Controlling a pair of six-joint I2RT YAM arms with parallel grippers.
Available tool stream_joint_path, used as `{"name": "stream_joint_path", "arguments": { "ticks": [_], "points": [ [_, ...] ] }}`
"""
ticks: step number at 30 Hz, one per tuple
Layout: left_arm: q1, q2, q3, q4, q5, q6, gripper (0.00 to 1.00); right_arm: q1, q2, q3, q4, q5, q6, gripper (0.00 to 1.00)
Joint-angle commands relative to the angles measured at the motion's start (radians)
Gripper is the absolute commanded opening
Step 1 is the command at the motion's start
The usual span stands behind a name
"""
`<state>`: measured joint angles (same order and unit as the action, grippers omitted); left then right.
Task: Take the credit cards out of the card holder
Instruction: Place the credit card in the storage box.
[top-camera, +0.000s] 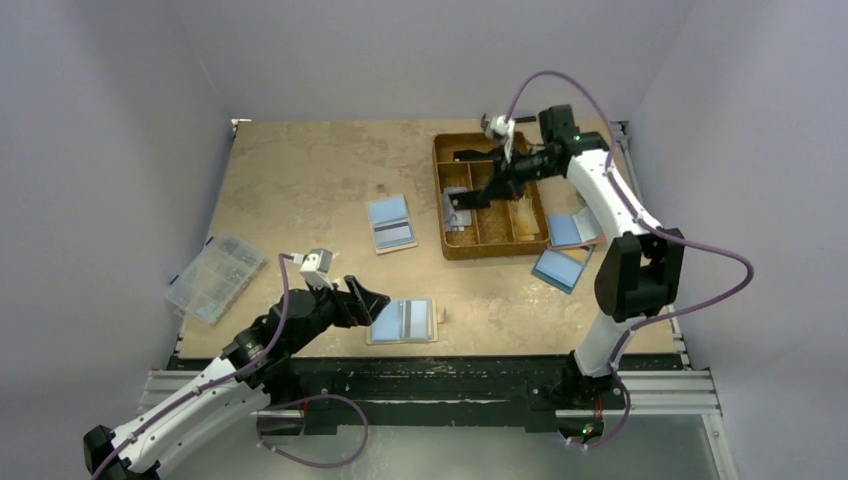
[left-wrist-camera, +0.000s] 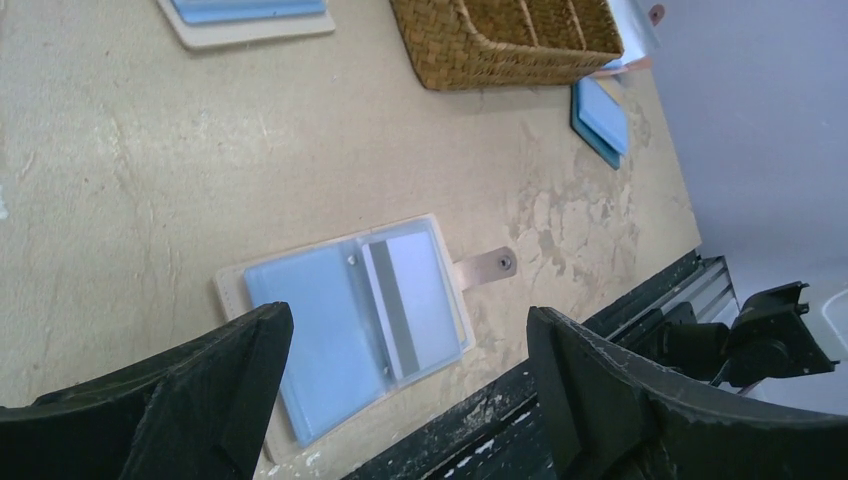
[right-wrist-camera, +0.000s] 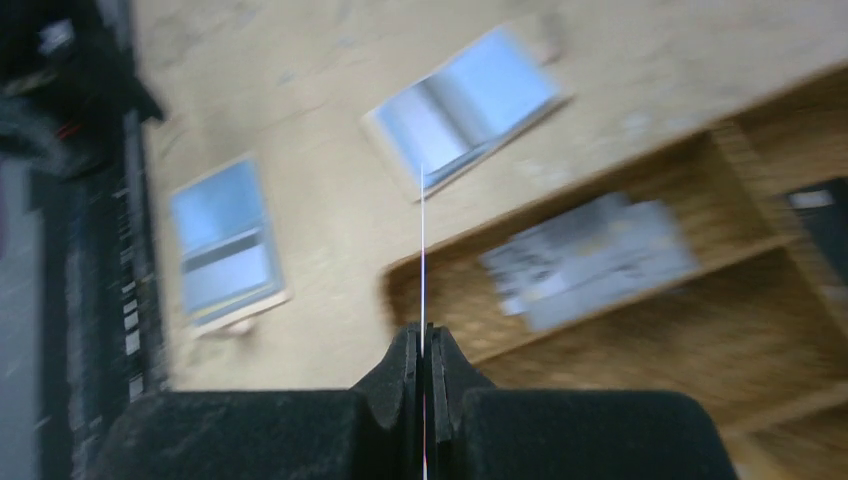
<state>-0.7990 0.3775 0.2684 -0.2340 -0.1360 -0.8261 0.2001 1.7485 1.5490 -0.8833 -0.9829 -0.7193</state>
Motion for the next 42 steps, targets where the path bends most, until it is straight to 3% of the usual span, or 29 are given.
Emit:
{"name": "stream_joint_path", "arguments": {
  "ticks": [1, 4, 12, 26, 37, 42],
  "points": [
    [0.000, -0.022, -0.016, -0.008, -0.013, -0.035, 0.94, -0.087, 0.131, 0.312, -0.017, 0.095, 0.104, 0.00],
    [0.000, -0.033, -0.020, -0.010, -0.018, -0.037, 0.94, -0.105, 0.250, 0.488, -0.030, 0.217, 0.138, 0.00],
    [0.000, -0.037, -0.020, -0.021, -0.029, -0.036, 0.94, -0.107, 0.406, 0.669, 0.151, 0.372, 0.324, 0.00],
    [0.001, 0.015, -0.014, -0.014, -0.049, -0.022, 0.94, -0.106, 0.552, 0.708, 0.373, 0.410, 0.555, 0.00],
    [0.000, 0.048, -0.020, -0.001, -0.059, -0.015, 0.94, -0.101, 0.638, 0.742, 0.374, 0.418, 0.557, 0.00],
    [0.000, 0.046, -0.019, -0.006, -0.058, -0.020, 0.94, -0.094, 0.662, 0.755, 0.372, 0.449, 0.552, 0.08]
  ]
}}
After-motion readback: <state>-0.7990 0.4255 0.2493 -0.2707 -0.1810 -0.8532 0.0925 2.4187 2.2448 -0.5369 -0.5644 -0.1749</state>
